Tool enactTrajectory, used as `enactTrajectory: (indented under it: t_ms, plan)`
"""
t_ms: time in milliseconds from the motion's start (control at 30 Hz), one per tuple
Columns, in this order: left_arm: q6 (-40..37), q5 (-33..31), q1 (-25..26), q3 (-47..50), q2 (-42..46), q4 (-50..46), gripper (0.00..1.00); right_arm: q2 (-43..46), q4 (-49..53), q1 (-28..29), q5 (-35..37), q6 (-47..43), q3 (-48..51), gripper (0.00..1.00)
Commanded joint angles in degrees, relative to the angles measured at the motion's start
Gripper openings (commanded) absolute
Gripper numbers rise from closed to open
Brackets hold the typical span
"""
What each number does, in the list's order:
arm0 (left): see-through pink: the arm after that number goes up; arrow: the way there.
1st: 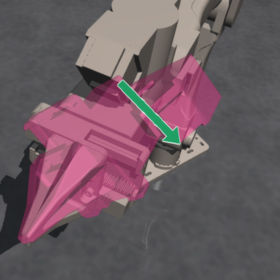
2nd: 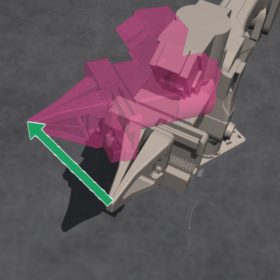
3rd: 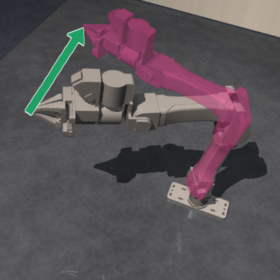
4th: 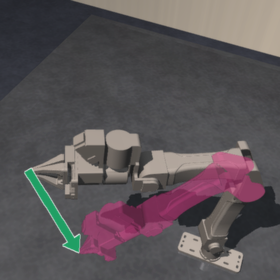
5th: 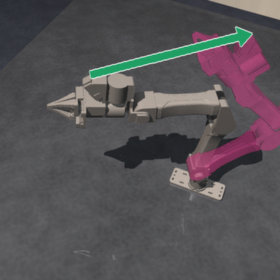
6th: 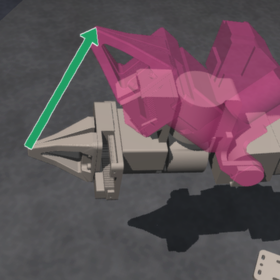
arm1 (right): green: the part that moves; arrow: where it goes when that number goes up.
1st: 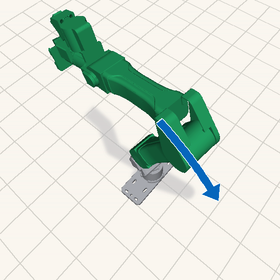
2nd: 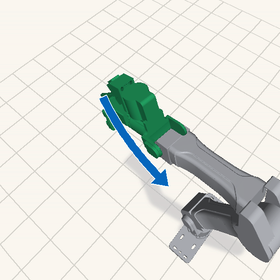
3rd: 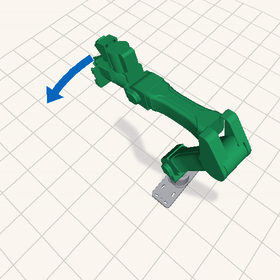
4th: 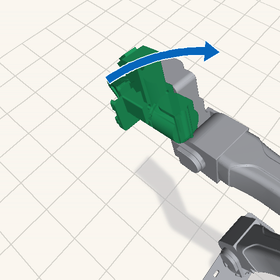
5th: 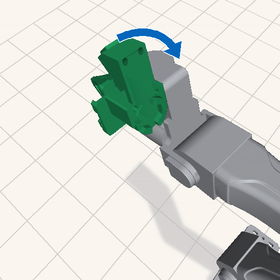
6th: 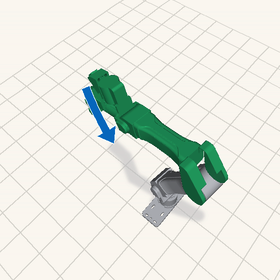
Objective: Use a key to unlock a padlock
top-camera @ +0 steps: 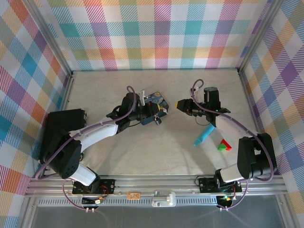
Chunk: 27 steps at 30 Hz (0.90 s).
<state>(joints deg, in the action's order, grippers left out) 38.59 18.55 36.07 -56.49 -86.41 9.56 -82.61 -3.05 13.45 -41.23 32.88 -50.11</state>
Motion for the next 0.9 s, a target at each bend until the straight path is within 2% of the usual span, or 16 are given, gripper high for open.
enactTrajectory:
  t_ms: [0, 167, 300, 433, 867]
  plan:
    - [-13.8, 7.8, -1.0, -5.4, 0.9, -13.5, 0.00, -1.1, 0.9, 0.2, -11.5, -7.9, -2.7, 0.31]
    - [-17.4, 18.4, -2.8, -8.9, -0.5, -14.3, 0.00, -0.3, -3.8, 0.2, -17.7, -9.2, -2.7, 0.32]
    - [-19.6, 22.6, -3.0, -10.9, -1.1, -15.5, 0.00, -0.5, -8.0, 0.3, -21.5, -7.5, -1.7, 0.32]
    - [-19.5, 24.3, -3.2, -10.9, -1.2, -14.7, 0.00, -0.1, -12.3, 0.9, -23.5, -5.5, 0.1, 0.31]
    - [-17.0, 24.8, -3.6, -9.2, -0.1, -11.2, 0.00, -0.1, -12.3, 3.0, -24.6, -6.1, 2.2, 0.30]
